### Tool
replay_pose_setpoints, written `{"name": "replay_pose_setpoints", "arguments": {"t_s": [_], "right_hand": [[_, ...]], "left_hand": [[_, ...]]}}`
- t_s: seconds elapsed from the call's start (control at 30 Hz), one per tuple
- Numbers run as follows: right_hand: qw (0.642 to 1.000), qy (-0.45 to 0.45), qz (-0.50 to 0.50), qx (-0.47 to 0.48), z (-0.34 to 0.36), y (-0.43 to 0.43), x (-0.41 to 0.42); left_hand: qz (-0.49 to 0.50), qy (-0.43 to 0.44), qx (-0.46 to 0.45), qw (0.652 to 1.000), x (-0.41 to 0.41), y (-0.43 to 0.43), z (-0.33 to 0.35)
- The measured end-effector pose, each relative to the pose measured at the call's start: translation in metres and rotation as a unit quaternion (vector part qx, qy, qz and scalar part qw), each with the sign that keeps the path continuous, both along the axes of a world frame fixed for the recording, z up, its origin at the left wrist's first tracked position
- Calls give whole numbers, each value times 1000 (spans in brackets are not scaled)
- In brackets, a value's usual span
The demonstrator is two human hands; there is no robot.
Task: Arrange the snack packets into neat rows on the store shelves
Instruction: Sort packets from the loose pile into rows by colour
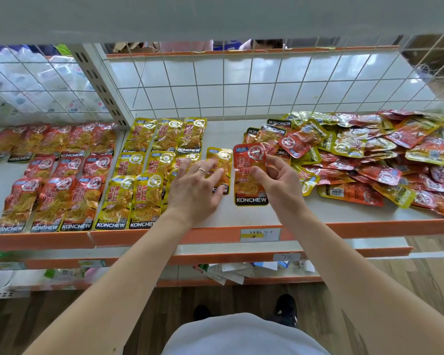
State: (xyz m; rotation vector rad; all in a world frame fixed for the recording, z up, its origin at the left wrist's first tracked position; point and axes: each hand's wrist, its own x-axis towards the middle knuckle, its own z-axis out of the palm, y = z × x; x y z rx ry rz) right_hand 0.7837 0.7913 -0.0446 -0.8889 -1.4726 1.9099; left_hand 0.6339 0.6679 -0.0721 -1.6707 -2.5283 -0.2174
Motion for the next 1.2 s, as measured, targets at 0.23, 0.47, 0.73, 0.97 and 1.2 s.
{"name": "replay_pose_setpoints", "arguments": {"t_s": [0.23, 0.47, 0.73, 0.97, 1.2], "right_hand": [[1000, -18, 5, 21, 12, 7, 2], [999, -36, 13, 22, 19, -3, 2], [998, -37, -18, 47, 27, -31, 1], [999, -20, -25, 23, 29, -60, -8], [996, -13, 86, 16, 34, -91, -38]], "left_hand": [[64, 25, -71, 995, -15, 43, 13], [46, 27, -95, 994, -45, 77, 18], [20, -71, 36, 997, -41, 53, 20], [38, -85, 101, 991, -32, -50, 24], [103, -48, 118, 986, -32, -124, 42]]}}
